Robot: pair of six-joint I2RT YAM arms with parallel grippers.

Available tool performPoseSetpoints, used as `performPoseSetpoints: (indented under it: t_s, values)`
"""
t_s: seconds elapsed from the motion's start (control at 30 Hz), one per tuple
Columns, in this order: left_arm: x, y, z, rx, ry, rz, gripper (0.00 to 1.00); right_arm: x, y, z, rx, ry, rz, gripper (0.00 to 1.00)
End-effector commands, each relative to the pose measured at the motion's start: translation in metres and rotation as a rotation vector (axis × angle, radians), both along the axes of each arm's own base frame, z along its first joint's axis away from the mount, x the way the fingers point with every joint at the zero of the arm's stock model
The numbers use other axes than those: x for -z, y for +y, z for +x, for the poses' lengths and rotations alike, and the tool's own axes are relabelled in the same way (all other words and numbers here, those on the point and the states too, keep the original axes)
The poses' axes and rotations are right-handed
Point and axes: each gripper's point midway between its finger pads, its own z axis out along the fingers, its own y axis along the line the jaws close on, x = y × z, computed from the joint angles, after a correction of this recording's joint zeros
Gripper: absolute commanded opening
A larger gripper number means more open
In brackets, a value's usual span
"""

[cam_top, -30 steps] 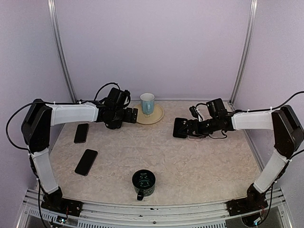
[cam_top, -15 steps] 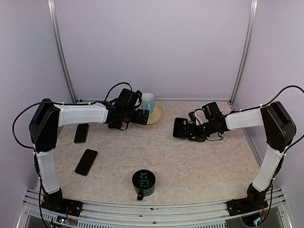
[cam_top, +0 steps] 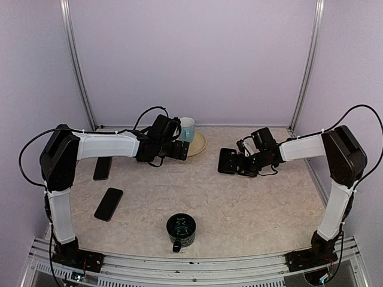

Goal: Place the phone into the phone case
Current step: Move the phone case to the center of the board.

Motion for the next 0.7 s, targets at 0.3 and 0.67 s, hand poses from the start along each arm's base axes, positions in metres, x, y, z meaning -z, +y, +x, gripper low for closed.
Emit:
performPoseSetpoints:
  t_s: [0.3,0.67]
  values:
    - [-0.016,0.015,0.006,-0.068,-0.049,-0.02,0.99,0.014,0.01,0.003,0.022,0.013,-0.077,0.92]
    - [-0.018,0.032,0.006,-0.099,-0.057,-0.019,0.99,0.022,-0.006,0.018,0.103,-0.005,-0.185,0.95]
